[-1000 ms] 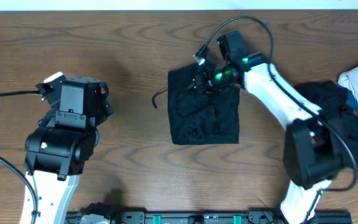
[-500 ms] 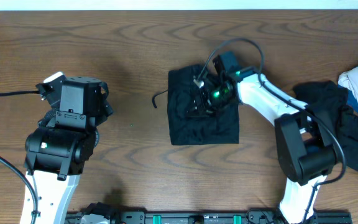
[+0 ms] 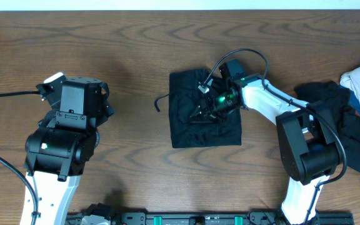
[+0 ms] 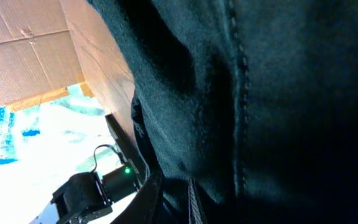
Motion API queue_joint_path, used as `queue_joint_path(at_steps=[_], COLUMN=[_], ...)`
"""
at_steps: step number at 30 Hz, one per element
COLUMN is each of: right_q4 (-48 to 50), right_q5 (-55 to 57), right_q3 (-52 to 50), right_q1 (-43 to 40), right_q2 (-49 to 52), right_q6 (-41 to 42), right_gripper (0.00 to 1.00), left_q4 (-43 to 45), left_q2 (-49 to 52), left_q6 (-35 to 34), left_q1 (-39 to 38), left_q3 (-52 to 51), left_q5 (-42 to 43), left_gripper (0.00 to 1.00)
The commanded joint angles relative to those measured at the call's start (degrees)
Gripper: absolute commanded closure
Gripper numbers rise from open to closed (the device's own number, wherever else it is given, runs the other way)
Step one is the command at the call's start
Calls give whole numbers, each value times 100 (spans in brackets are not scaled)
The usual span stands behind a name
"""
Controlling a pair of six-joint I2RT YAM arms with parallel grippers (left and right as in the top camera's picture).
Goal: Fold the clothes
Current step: 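Press and smooth the folded trousers with the right gripper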
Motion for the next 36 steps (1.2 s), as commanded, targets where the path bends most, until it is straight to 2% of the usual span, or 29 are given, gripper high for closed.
queue_joint_path(at_steps=[1,6,10,17,20,28,36], right_q4=[-138,-199,-407,-627,-240,1668,1729], right_q5=[319,321,319,339,433,450,472], right_q3=[188,251,249,-138,-603,-1919,-2076], right_q1=[-44,-46,-28,275,398,280,-61], right_q2=[-350,-1172,-1502,-1488,-1449,-1003,-529], right_q6=[55,55,-57,-245,-103,811,966], right_gripper=[86,87,99,99,99,99,99], left_q4=[-24,-37,-35,-37,-37,-37,-39], left_q2=[20,20,20,22,20,22,22], left_q6=[-92,-92,-94,-92,-92,-92,-92], left_q1=[28,31,31,31,28,28,31], left_q3=[-22,-22,-22,-22,-22,-22,-22], left_q5=[-52,-52,-52,-52,-52,-52,-52], left_gripper=[2,2,2,2,2,2,2])
